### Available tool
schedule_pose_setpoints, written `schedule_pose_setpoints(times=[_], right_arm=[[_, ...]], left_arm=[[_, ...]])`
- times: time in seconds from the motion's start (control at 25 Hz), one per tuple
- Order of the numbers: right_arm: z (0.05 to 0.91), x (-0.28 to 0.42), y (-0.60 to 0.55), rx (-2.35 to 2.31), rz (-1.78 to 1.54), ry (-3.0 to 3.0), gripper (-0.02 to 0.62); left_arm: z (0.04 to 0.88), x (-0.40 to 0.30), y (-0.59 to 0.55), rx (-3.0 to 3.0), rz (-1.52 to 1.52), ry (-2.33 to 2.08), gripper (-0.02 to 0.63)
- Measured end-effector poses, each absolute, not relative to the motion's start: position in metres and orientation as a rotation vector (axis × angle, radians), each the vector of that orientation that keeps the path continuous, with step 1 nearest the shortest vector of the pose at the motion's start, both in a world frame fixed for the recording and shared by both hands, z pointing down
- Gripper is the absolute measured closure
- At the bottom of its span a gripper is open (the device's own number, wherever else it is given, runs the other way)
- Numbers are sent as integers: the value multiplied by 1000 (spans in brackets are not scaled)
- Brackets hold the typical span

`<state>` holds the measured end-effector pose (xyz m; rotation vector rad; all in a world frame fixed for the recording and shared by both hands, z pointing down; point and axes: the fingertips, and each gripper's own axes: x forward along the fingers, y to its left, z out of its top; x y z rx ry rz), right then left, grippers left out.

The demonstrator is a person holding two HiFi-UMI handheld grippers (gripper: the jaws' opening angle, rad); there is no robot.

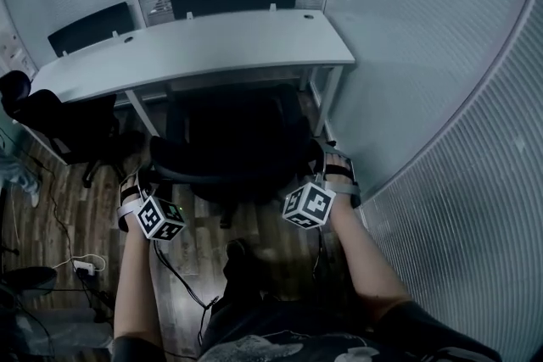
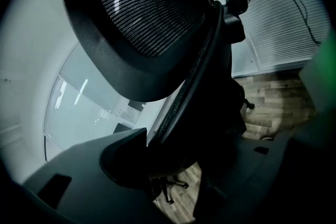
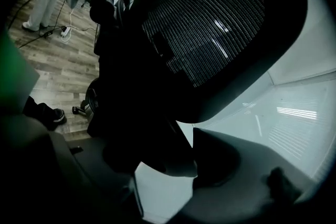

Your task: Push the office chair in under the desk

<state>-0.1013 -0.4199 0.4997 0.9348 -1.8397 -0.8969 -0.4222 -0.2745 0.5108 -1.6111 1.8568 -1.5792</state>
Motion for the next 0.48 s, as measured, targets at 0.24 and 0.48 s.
schedule_pose_setpoints(times=[0.24,0.48], right_arm=[[503,-117,-461,953,-886,-1822,318],[506,-136,-498,961,-870,-1796,318]], left_arm=[[509,-440,-323,-1608,-1528,1833,341],[509,-459,-366,-1626,-1477,1806,341]])
